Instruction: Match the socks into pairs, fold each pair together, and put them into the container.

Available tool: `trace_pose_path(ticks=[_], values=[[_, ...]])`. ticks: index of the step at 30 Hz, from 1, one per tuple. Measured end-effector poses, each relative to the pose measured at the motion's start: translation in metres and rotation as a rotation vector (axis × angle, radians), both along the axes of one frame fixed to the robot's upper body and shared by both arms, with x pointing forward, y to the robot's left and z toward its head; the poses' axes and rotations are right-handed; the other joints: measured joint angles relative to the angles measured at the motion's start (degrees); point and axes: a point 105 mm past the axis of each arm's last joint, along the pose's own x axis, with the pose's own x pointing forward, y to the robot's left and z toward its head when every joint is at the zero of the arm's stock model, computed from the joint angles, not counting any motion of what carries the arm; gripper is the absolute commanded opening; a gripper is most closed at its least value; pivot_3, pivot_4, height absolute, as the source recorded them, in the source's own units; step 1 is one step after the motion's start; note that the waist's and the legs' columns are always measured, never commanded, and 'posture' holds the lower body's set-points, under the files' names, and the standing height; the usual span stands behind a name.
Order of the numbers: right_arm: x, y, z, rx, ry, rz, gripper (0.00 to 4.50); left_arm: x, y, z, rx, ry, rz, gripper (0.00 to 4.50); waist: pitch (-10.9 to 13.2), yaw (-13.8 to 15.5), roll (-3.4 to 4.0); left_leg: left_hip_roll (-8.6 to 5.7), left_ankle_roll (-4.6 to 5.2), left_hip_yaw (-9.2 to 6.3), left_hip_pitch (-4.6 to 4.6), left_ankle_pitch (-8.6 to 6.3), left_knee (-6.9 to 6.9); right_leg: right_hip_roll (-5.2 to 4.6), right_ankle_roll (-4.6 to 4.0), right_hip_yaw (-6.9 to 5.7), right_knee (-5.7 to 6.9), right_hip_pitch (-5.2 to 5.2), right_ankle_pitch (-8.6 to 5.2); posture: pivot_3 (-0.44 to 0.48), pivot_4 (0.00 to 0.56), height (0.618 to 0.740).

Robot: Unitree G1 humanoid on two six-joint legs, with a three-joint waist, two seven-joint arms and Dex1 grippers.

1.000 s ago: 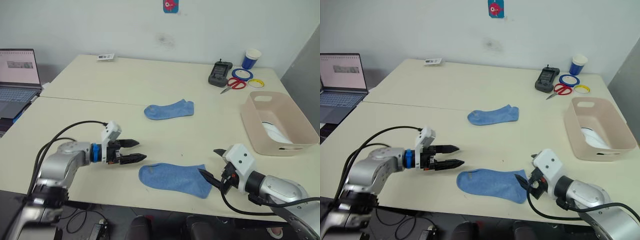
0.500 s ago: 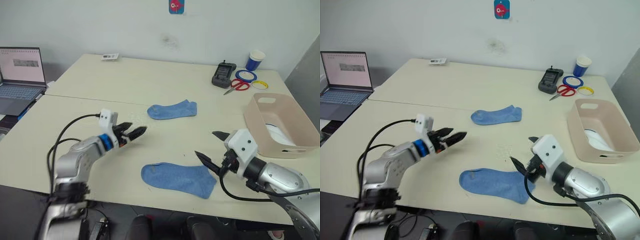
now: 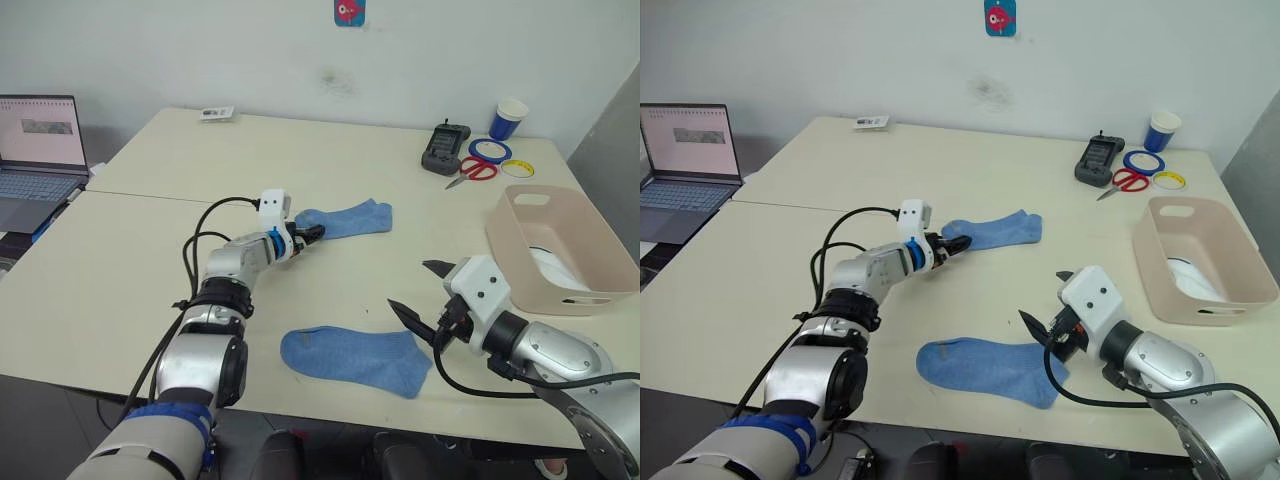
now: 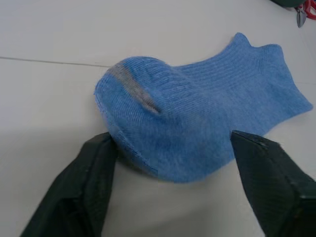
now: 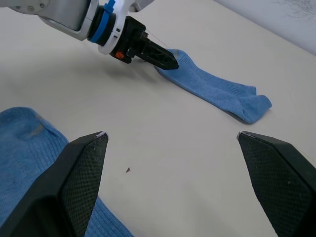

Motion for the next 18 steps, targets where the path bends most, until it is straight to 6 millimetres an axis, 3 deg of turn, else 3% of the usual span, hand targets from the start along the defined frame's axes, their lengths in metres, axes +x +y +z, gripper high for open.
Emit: trace_pose_path(ticks=[9,13,18], values=[[-0.004,-0.003,-0.006,-0.018,0.023,-0.018,4.5,0.003,-0.003,-0.008,0.023,-0.022,0.002,0.05,0.0,-0.04,0.0,0.03,-0.22,0.0,0.0,0.13,0.0,-0.01,0.14,-0.01,0.02,0.0,-0.08,0.0,0.15,0.725],[-0.003,-0.004,-0.006,-0.025,0.018,-0.026,4.5,-0.007,-0.006,-0.011,0.001,-0.031,-0.098,0.05,0.0,-0.16,0.0,0.08,-0.24,-0.01,0.01,0.14,-0.02,-0.03,0.14,0.01,0.02,-0.01,-0.08,0.0,0.15,0.725],[-0.004,-0.002,-0.005,-0.014,0.013,-0.014,4.5,-0.037,0.003,-0.019,-0.04,0.003,-0.22,0.05,-0.01,-0.47,0.03,0.18,-0.37,-0.16,0.11,0.21,-0.04,-0.12,0.12,0.06,0.12,0.0,-0.07,0.0,0.15,0.725]])
